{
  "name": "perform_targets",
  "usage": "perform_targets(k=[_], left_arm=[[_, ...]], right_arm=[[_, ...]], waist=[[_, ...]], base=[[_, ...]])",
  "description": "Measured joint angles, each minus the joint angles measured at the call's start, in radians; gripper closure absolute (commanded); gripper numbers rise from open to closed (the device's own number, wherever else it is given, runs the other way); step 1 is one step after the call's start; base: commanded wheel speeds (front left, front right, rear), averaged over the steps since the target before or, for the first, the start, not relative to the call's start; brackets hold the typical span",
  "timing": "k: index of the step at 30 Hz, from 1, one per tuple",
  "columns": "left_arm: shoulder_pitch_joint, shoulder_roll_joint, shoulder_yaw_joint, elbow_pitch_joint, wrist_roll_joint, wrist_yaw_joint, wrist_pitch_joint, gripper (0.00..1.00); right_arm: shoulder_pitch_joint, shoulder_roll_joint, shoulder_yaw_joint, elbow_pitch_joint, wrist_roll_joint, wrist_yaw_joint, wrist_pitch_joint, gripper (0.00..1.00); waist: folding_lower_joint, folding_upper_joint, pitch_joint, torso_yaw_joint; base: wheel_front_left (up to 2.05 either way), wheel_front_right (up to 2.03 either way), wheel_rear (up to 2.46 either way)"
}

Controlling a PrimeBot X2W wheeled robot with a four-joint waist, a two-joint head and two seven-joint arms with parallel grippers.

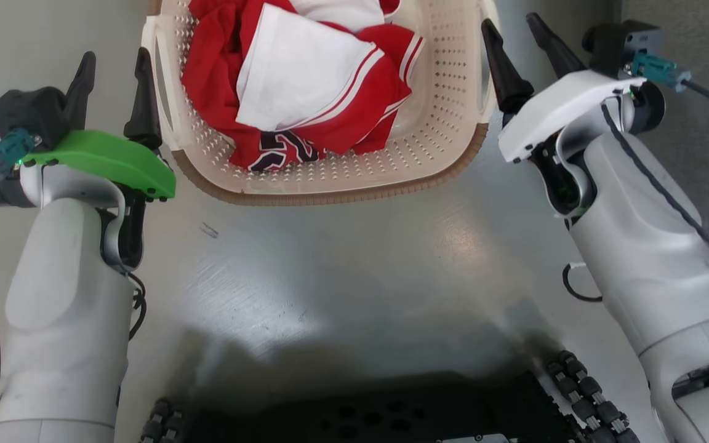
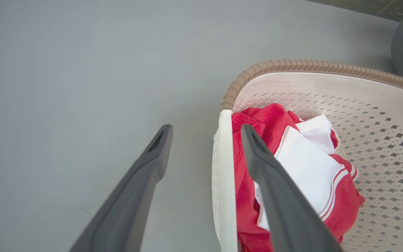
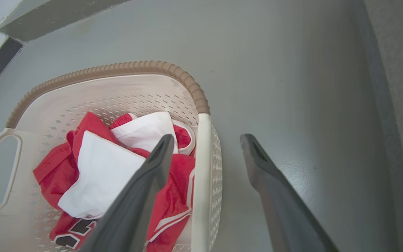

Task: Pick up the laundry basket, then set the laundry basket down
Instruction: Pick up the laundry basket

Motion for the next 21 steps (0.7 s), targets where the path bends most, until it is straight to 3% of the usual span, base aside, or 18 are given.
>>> perform_targets(k=[21], left_arm=[[-0.100,-0.014,-0.039,0.132,-0.014,-0.021,0.006,0.00]], right_arm=[[-0.095,0.009,0.039,0.157,0.049,0.017,0.017,0.00]], waist=[[0.0000,0.0000,0.093,0.004]], base=[[0.00,0.00,0.00]])
